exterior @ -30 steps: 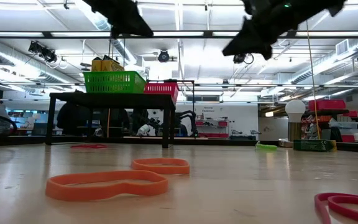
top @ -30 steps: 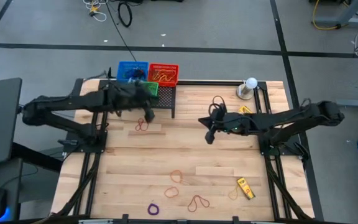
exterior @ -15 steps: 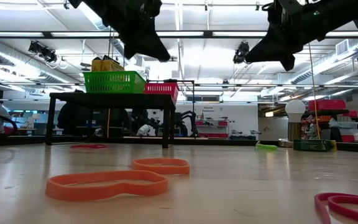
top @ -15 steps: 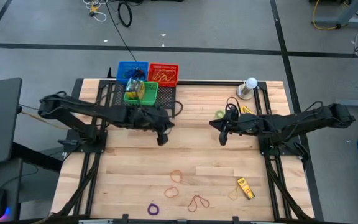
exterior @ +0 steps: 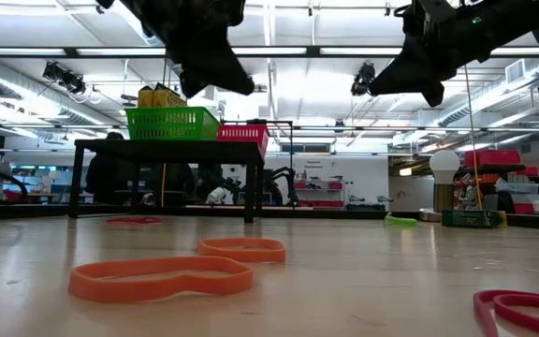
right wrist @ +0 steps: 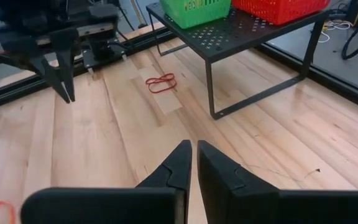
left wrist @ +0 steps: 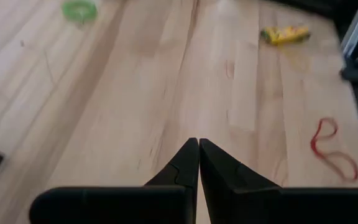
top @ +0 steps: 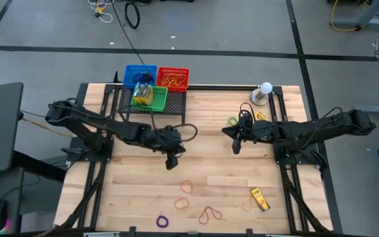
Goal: Pick & Place Office Desk Supplies
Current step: Put the orange rubber band into the red bin
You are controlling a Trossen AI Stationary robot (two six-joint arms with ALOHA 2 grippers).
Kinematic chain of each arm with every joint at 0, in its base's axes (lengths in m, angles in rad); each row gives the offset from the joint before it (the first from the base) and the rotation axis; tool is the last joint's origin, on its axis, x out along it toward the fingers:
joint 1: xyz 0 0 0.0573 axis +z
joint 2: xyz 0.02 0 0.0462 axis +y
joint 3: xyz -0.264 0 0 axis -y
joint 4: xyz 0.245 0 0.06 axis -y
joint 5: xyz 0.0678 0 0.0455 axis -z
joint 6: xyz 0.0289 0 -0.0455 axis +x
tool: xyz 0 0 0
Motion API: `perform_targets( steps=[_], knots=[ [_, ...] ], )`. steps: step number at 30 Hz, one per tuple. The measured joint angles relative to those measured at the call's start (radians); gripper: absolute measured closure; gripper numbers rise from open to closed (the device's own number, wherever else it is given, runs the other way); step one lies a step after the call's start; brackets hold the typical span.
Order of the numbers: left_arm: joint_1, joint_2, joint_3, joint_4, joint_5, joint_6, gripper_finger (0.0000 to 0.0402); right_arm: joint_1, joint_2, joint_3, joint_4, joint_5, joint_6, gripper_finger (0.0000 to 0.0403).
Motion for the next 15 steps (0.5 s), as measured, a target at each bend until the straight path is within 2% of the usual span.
perform_targets(
  steps=[10, 15],
  knots=[
    [-0.074, 0.046, 0.000, -0.114, -0.011, -0.155, 0.0385, 0.000, 0.000, 0.000, 0.001, 0.000, 0.000, 0.0369],
    [-0.126, 0.102, 0.000, -0.122, -0.067, -0.272, 0.0385, 0.000, 0.000, 0.000, 0.001, 0.000, 0.000, 0.0368]
  ],
)
